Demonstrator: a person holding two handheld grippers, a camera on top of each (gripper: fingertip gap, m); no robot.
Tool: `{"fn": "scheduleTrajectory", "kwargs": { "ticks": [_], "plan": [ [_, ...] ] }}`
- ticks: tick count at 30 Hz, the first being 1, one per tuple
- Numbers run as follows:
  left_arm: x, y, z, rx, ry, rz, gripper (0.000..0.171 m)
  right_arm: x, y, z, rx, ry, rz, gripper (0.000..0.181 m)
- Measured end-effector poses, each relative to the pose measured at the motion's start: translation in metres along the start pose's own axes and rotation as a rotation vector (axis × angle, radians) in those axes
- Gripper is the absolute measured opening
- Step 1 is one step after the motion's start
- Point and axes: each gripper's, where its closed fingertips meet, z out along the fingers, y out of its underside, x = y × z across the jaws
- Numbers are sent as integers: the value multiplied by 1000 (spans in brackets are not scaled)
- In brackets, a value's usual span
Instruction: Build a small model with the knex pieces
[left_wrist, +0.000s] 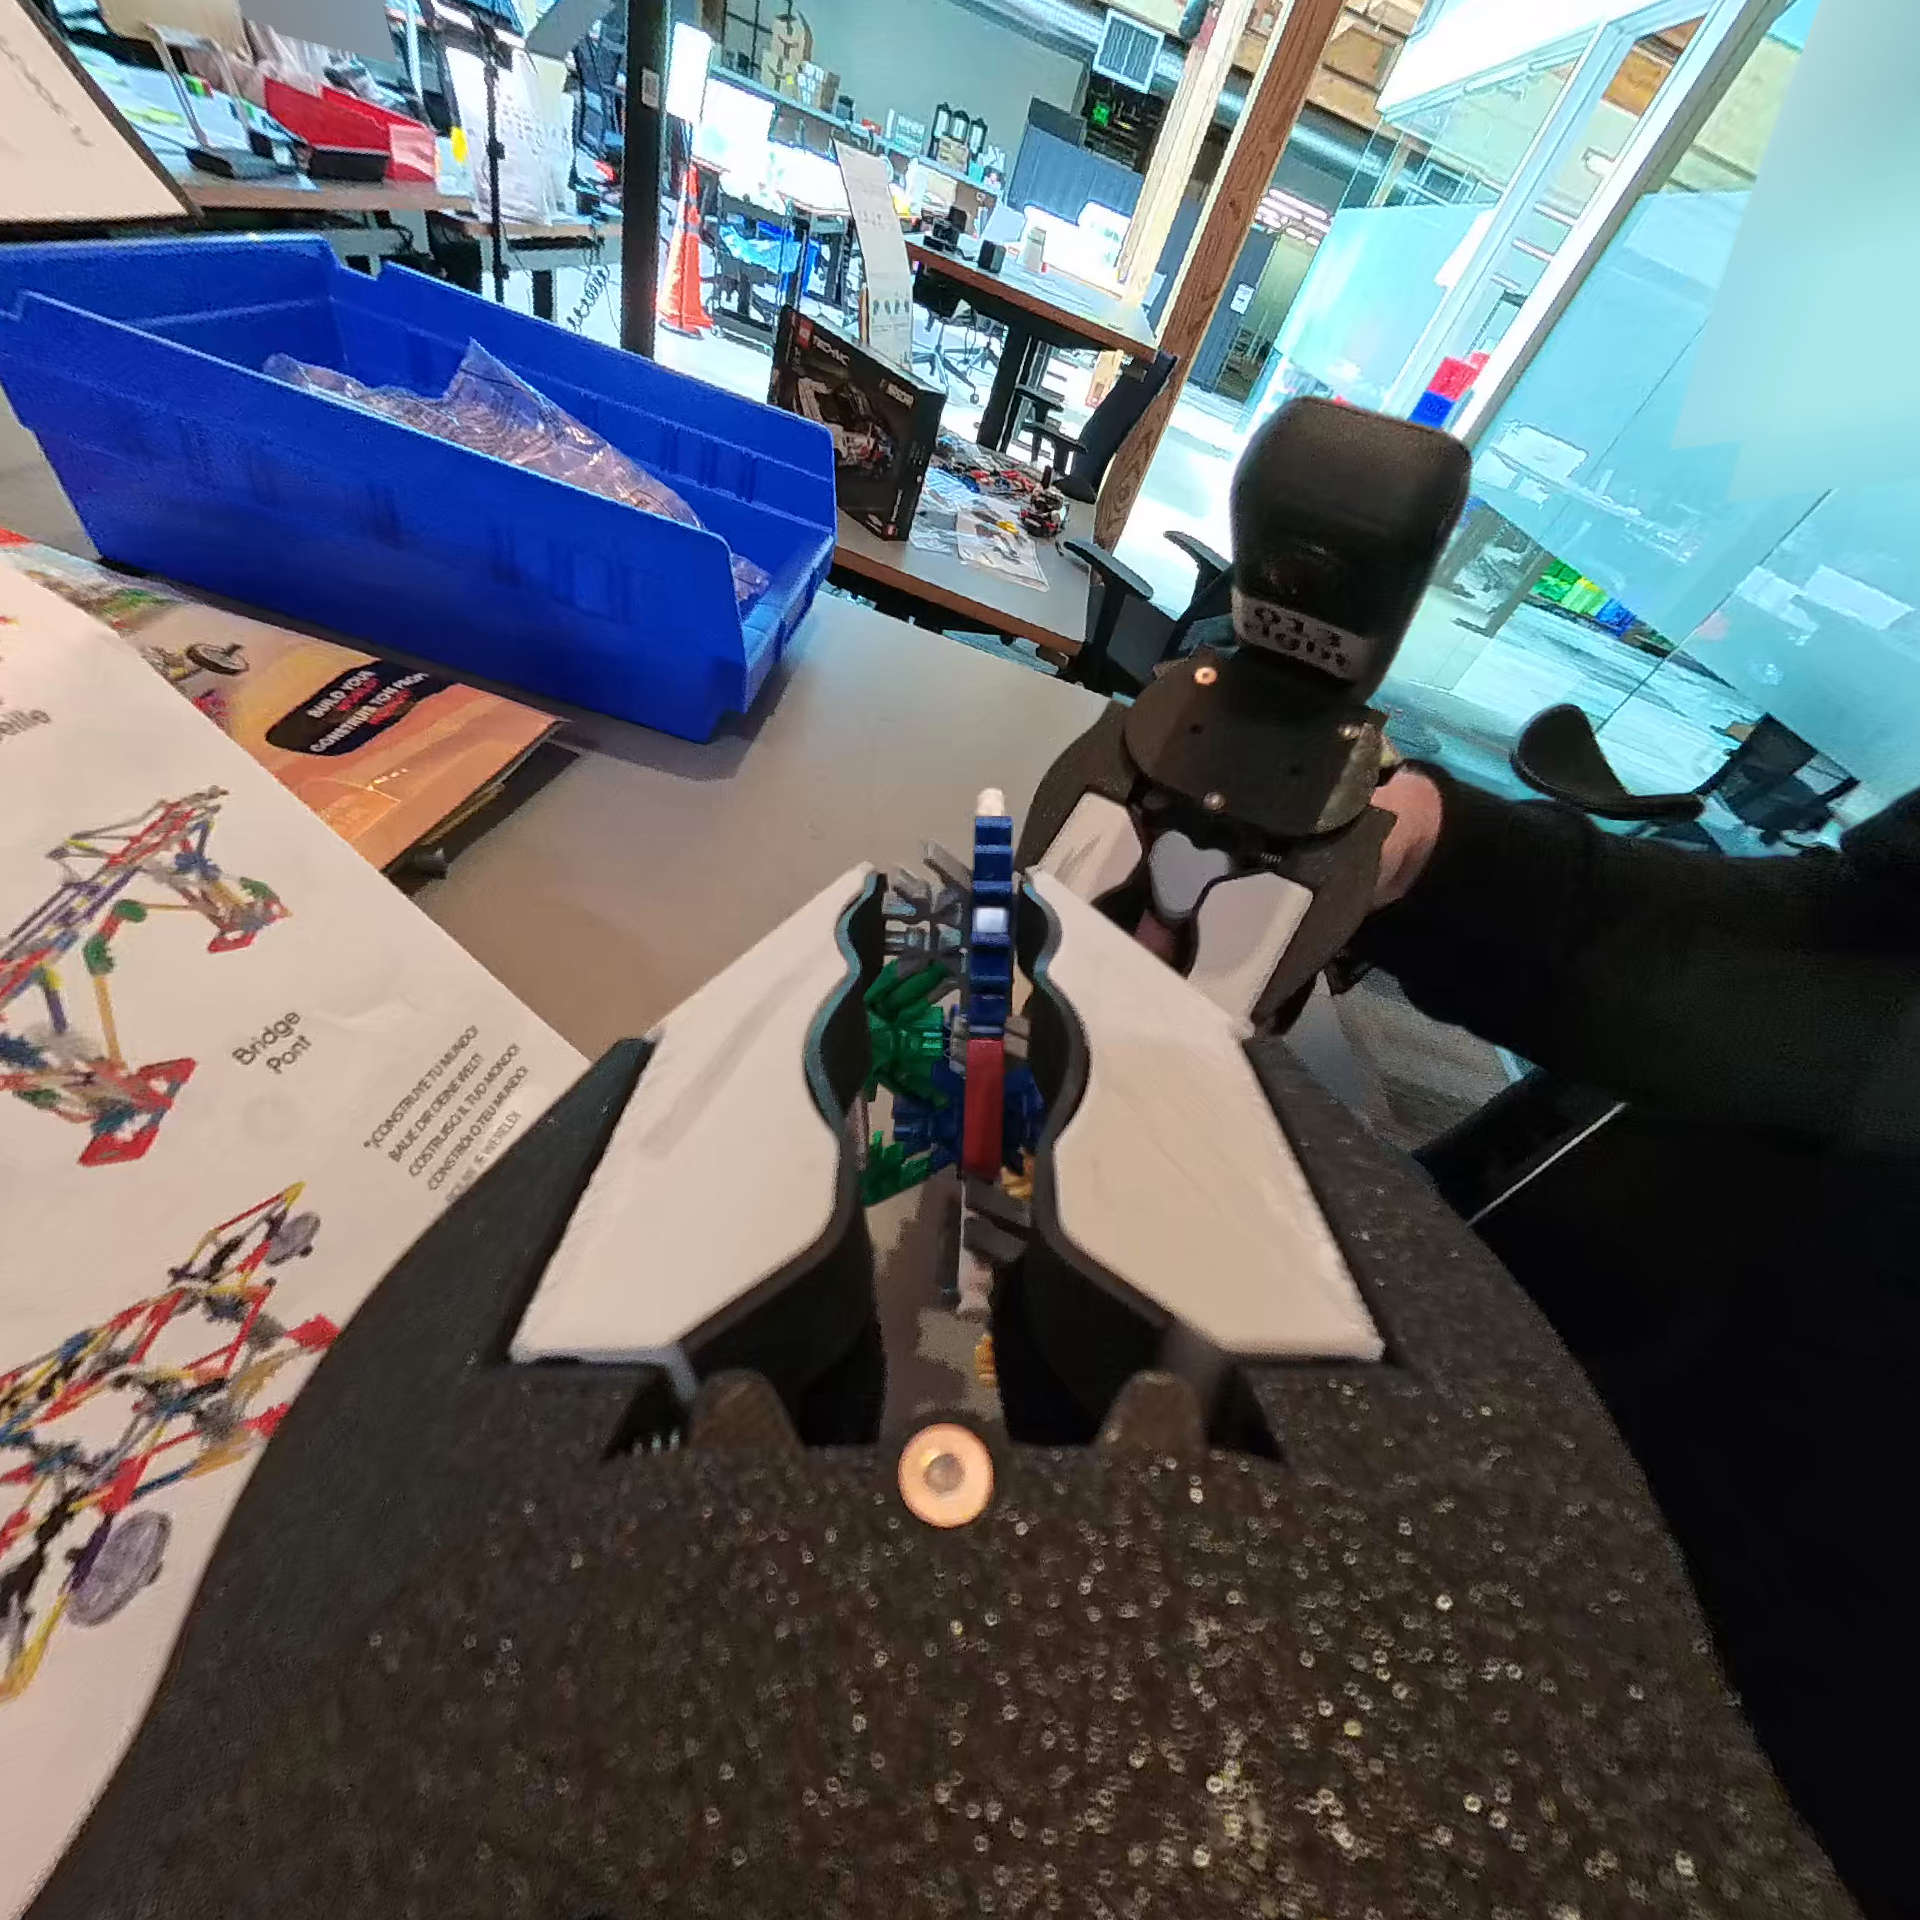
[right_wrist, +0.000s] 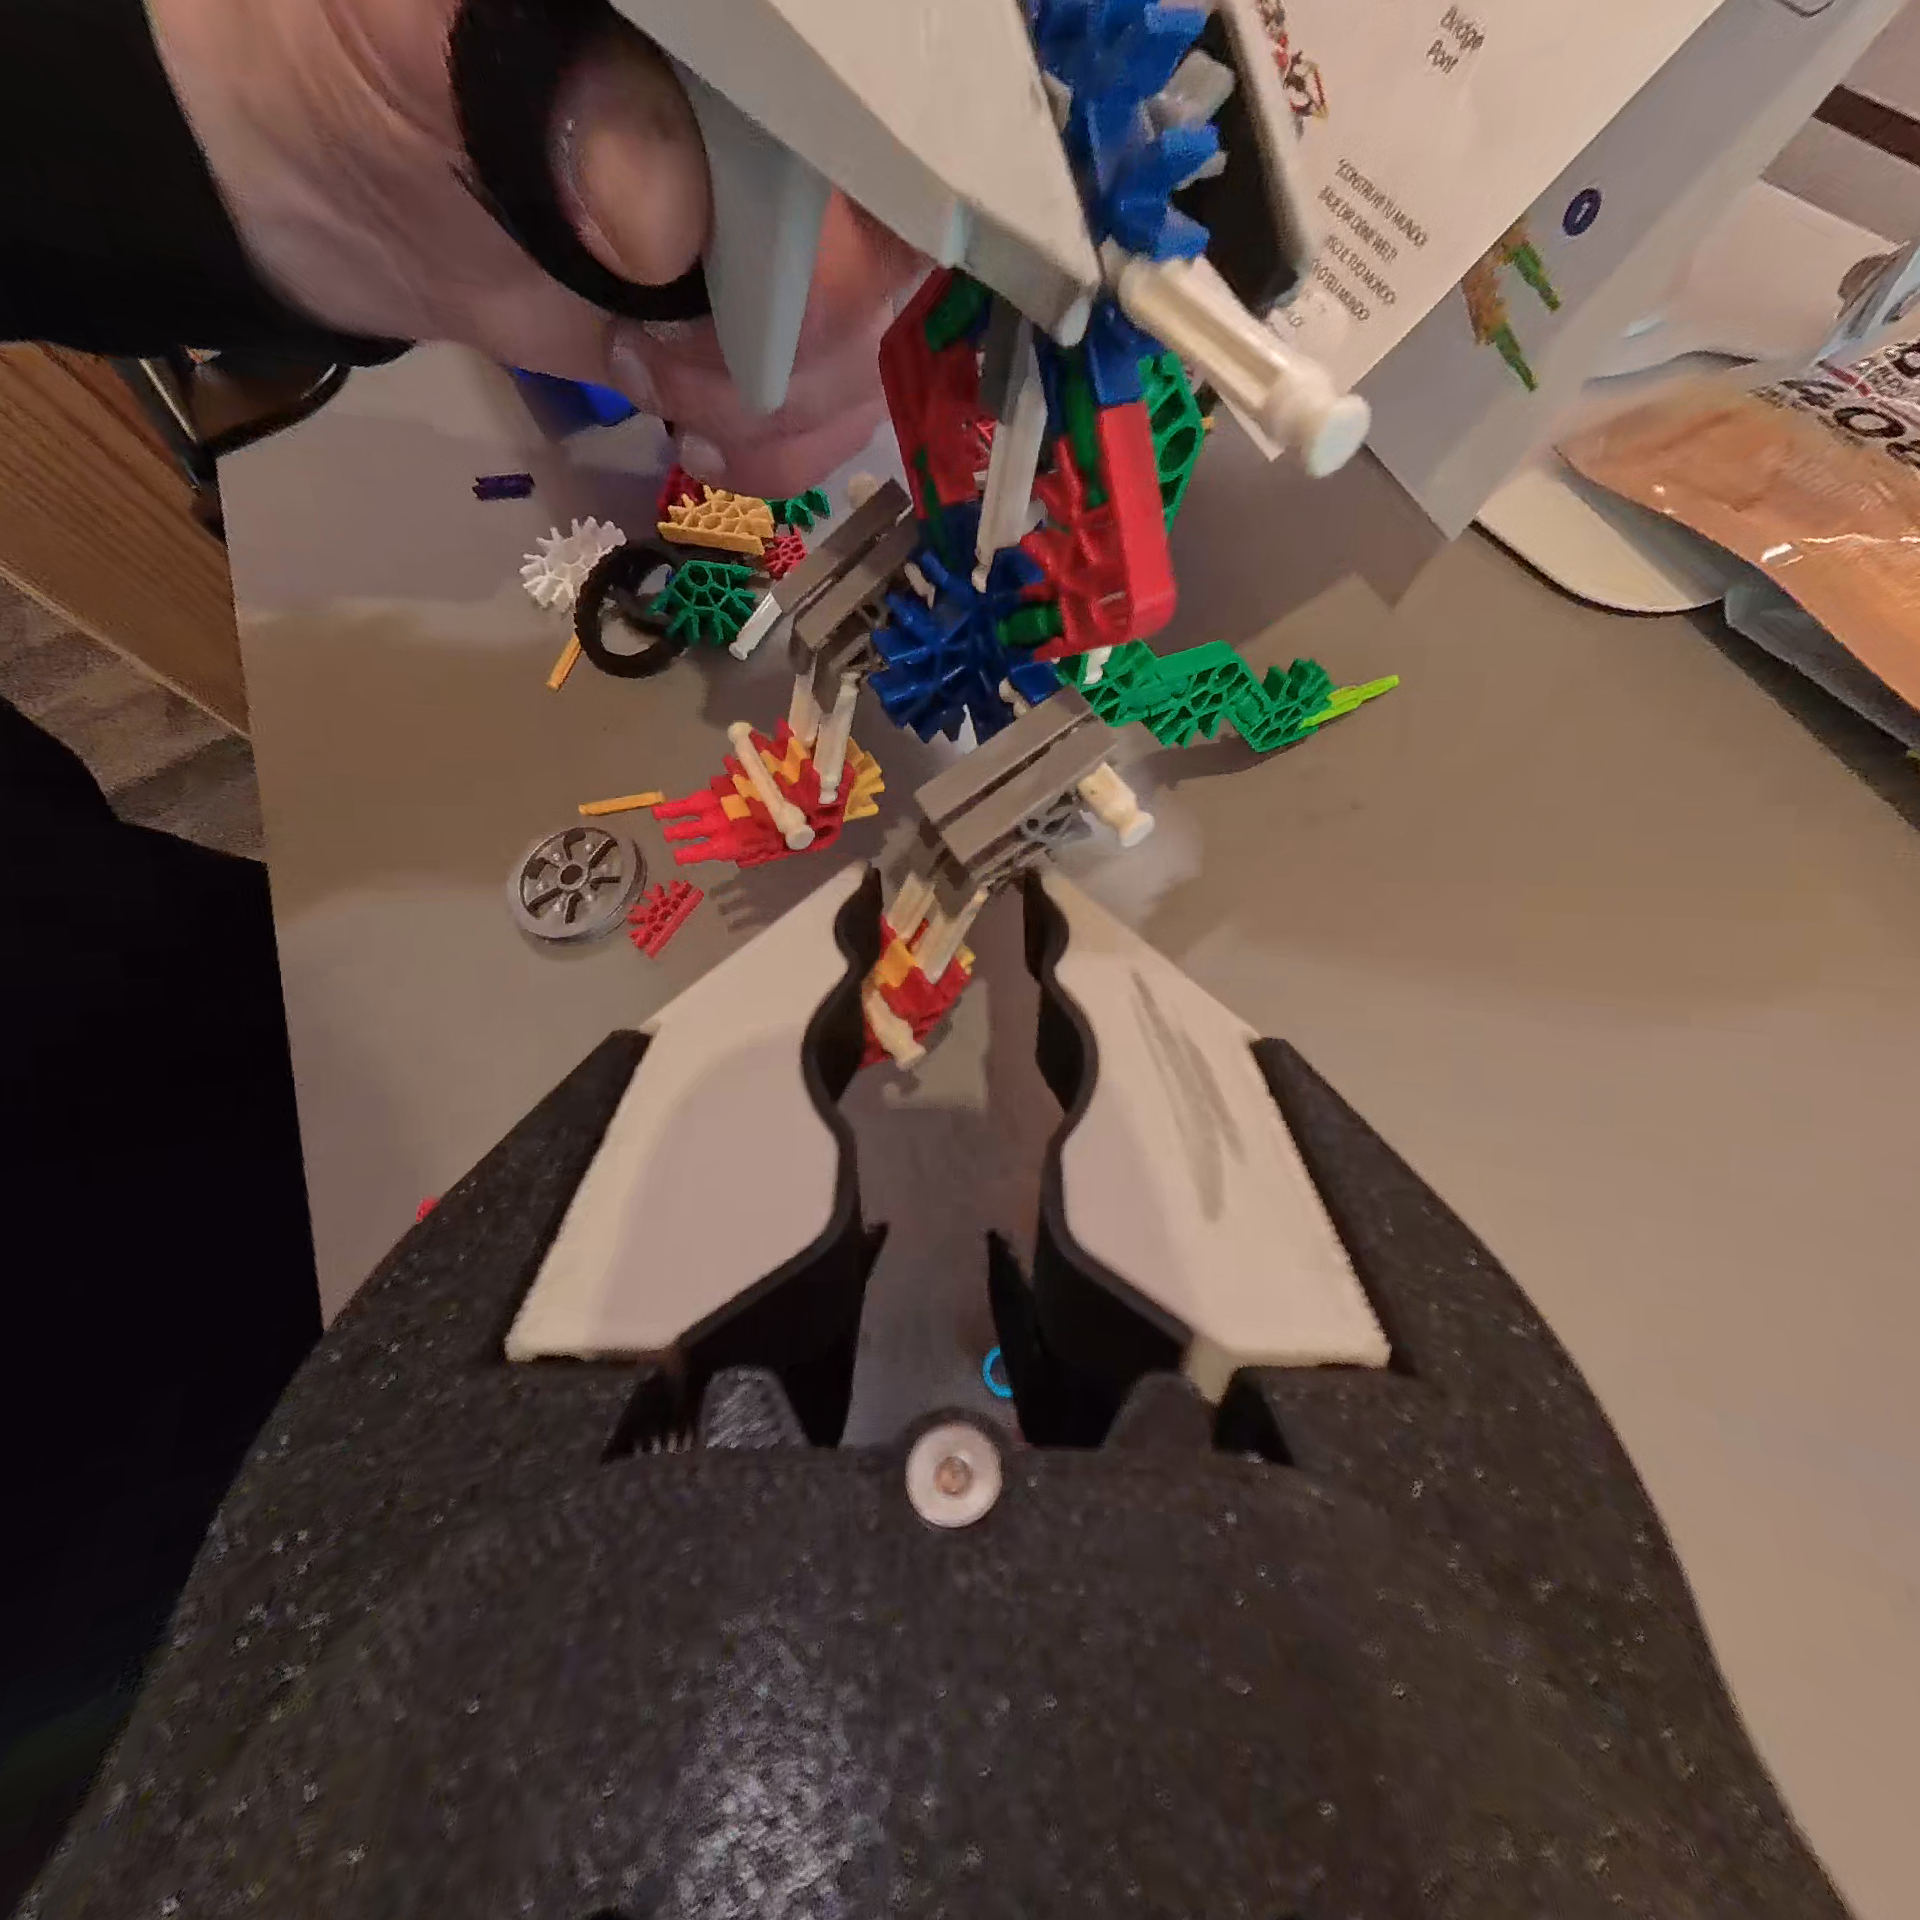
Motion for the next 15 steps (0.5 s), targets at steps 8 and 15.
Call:
{"fn": "scheduleTrajectory", "kwargs": {
  "ticks": [8,15],
  "plan": [
    [-4,-3,-1,6,12,-107,21,12,-2,11,38,89,-97,23],
    [2,19,-2,-53,-31,120,22,14,14,23,-36,96,-78,24]
  ]
}}
